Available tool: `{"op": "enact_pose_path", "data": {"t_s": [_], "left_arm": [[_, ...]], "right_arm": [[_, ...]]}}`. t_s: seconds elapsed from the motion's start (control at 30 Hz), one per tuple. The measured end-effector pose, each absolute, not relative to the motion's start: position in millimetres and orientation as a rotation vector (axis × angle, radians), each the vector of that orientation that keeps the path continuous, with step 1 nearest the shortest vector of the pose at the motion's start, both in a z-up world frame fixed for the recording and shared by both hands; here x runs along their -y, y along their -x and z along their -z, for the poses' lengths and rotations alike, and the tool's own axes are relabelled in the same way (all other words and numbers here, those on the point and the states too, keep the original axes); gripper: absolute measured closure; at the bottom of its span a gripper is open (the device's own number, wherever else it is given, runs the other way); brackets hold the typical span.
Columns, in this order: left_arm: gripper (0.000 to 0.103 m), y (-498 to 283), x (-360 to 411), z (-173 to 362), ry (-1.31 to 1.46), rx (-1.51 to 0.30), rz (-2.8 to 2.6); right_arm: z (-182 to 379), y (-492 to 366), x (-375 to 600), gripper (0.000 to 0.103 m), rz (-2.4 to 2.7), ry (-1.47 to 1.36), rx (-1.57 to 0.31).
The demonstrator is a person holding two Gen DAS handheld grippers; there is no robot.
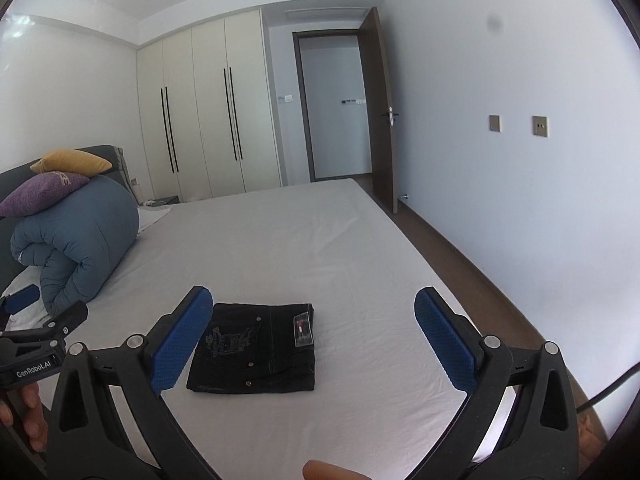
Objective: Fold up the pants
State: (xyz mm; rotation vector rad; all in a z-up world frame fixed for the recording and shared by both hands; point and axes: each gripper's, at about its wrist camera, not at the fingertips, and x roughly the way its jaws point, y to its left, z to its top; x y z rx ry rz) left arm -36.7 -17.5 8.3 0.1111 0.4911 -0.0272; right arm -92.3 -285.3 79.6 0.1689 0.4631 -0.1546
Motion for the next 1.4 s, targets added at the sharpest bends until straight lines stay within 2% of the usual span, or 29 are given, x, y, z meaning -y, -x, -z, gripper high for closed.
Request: {"op": "enact_pose_path", "data": {"t_s": [0.23, 0.63, 1.4], "left_arm": [[0.0, 28, 21, 25, -0.081, -0.647, 0.065], [0.0, 18, 20, 55, -0.044, -0.77, 0.057], [0.0, 12, 21, 65, -0.04, -0.815, 0.058]], "right_arm": [[-57, 80, 281, 0.0, 0.179, -0.148, -0.556], [-25, 62, 274, 0.0, 0.164, -0.129, -0.675], [3, 44, 265, 0.0, 0.131, -0.121, -0.757]]}}
